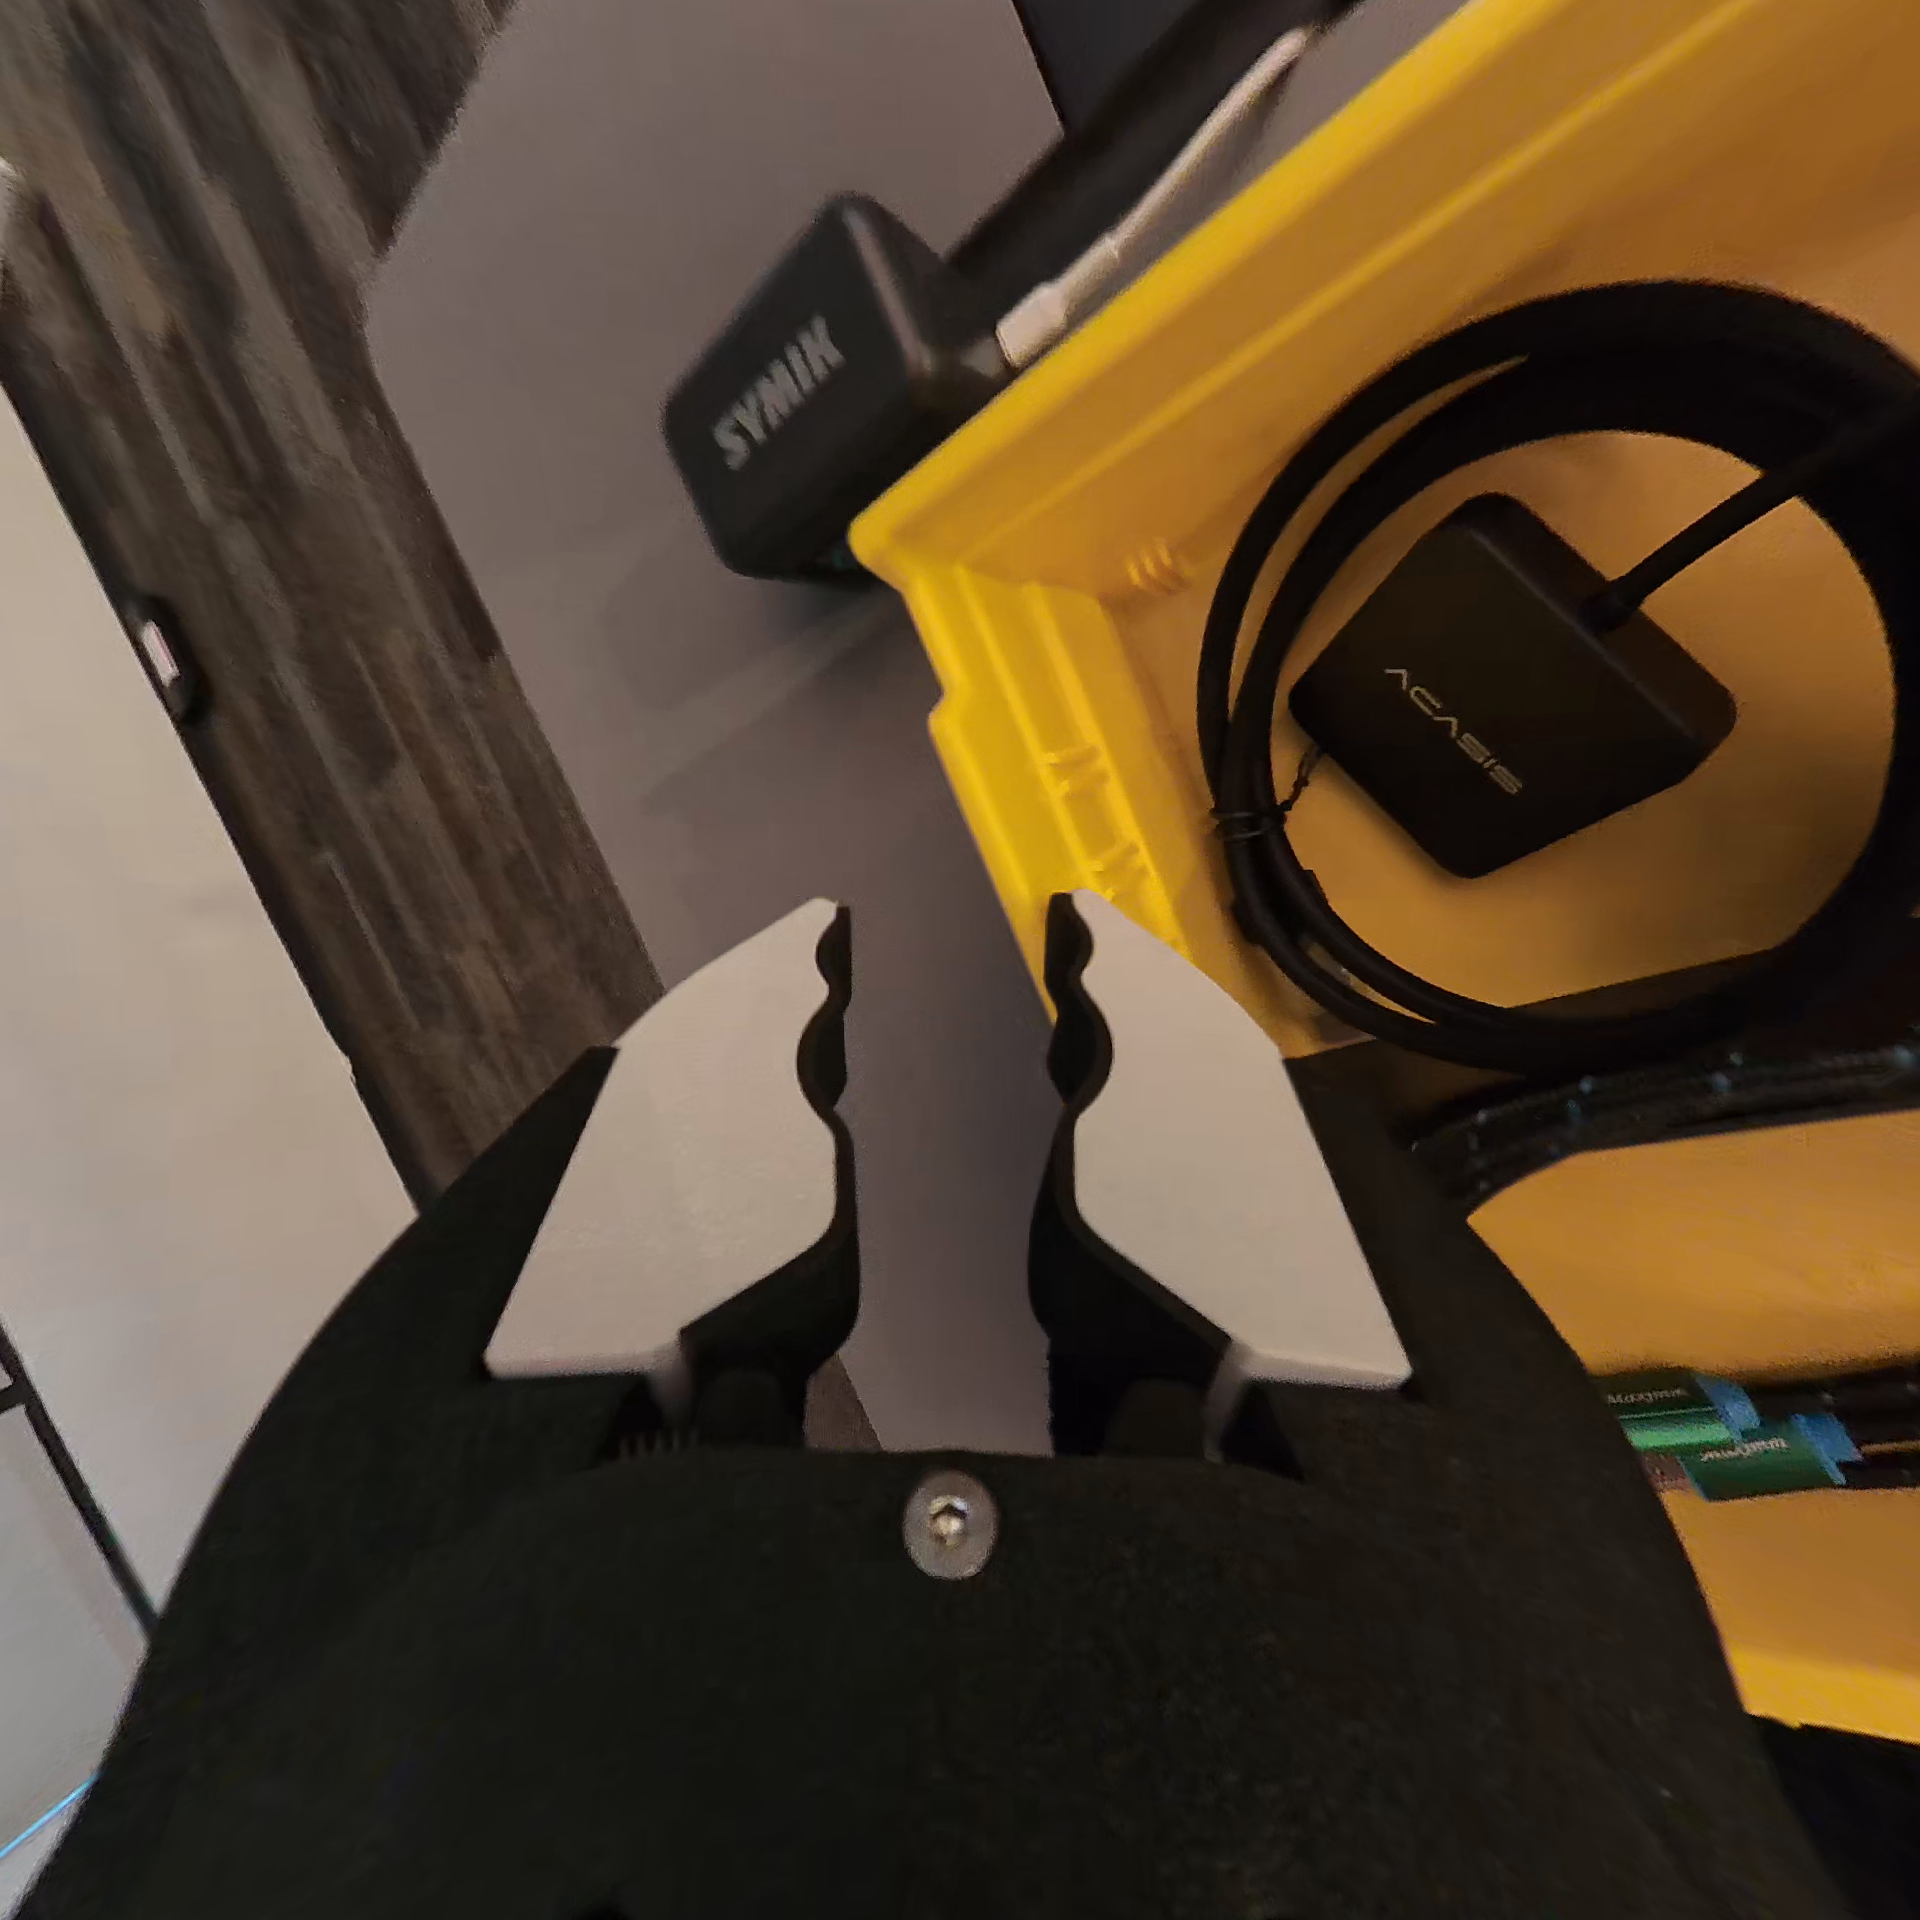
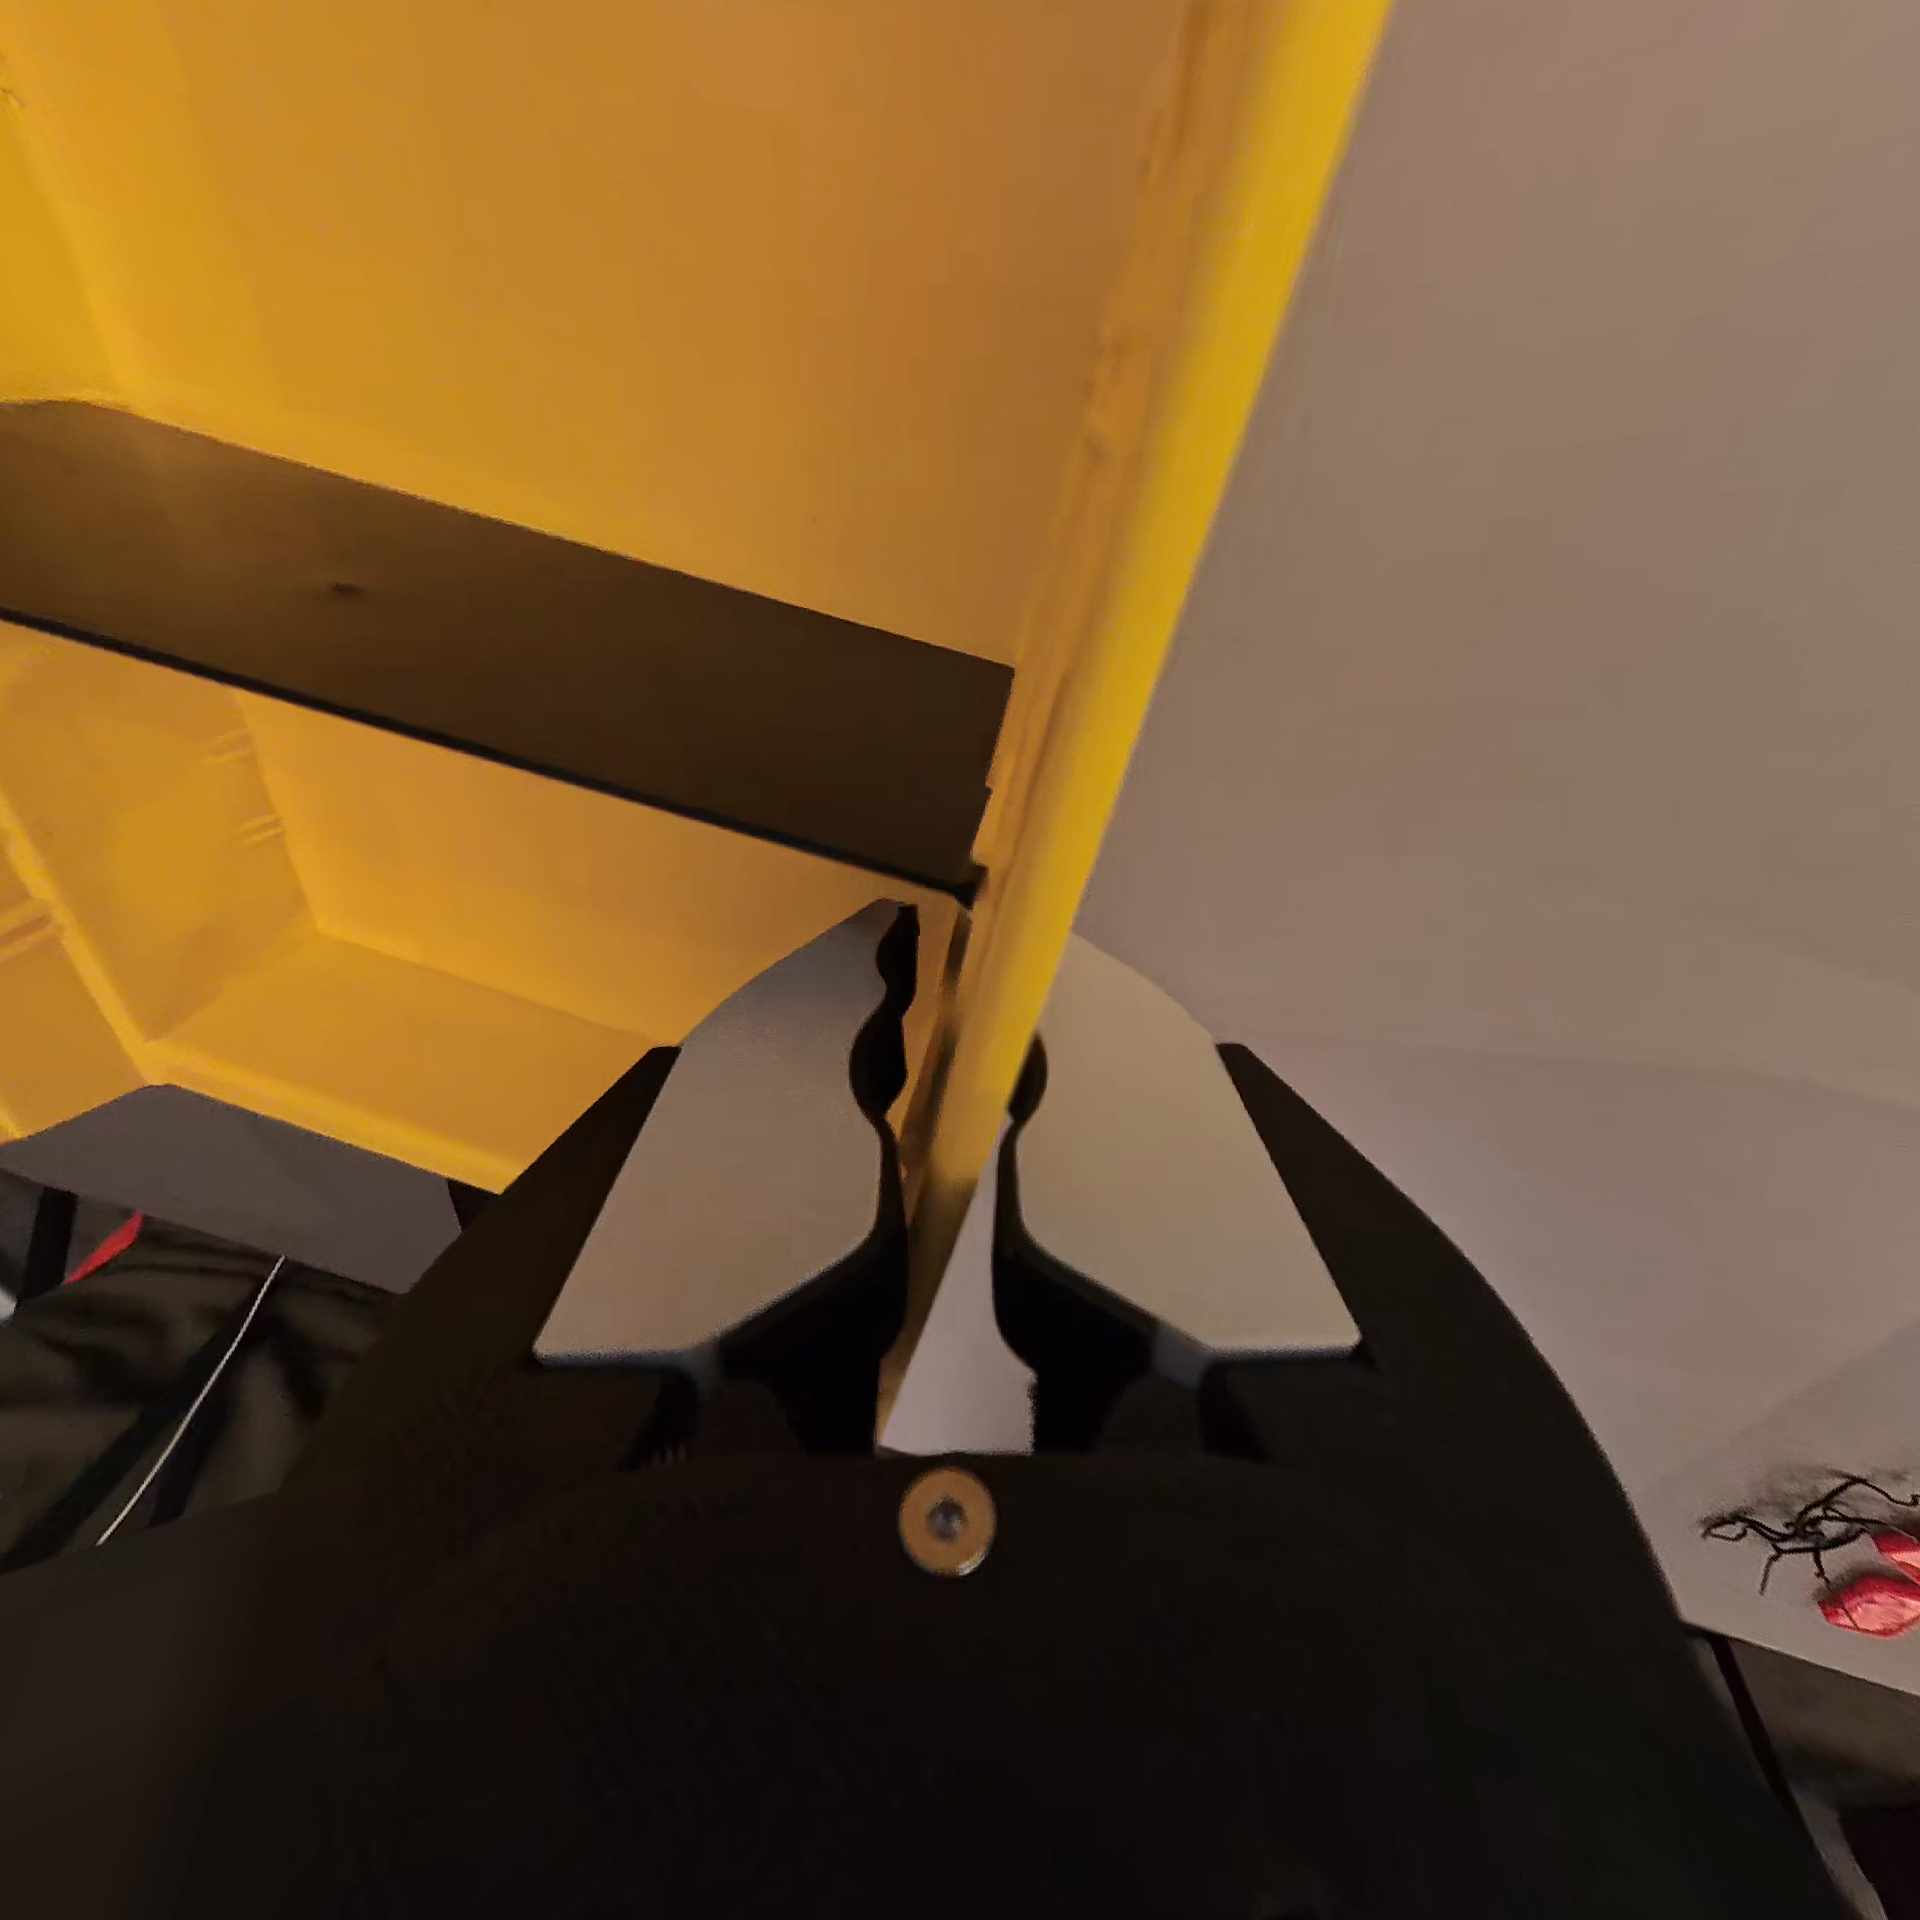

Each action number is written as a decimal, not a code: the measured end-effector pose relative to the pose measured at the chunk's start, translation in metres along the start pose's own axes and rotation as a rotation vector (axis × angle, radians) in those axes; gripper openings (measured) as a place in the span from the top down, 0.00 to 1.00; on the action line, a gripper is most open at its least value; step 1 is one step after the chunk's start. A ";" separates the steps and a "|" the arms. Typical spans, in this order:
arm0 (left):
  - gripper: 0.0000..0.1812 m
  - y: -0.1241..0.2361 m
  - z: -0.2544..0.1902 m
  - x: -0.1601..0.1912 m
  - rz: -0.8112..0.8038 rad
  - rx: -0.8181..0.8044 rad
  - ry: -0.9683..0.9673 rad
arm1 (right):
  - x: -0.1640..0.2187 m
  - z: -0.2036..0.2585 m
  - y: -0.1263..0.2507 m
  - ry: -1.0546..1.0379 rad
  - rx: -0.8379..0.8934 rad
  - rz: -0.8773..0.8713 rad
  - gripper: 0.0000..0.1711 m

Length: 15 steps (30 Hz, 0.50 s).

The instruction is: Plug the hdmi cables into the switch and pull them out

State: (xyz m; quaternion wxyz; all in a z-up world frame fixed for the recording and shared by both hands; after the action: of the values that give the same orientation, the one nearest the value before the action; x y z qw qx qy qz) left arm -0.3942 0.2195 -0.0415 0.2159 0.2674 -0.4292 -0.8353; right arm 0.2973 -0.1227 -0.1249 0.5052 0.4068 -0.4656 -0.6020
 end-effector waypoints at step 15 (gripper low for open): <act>0.63 0.122 -0.075 -0.065 -0.671 0.100 -0.385 | -0.062 0.079 0.193 0.291 0.132 -1.047 0.84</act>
State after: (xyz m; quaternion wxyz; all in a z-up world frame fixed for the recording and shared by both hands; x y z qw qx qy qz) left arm -0.2812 0.1467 0.0407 -0.1673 0.2413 -0.3910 -0.8723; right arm 0.2754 -0.0603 0.0821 0.1708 0.6940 -0.1630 -0.6802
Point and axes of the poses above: each gripper's, where its closed fingertips meet, y back along the fingers, x out of its underside, z = x × y across the jaws, the point moved 1 cm from there along y, back along the fingers, and after that the axes turned 3 degrees about -z, right-handed, at the moved point
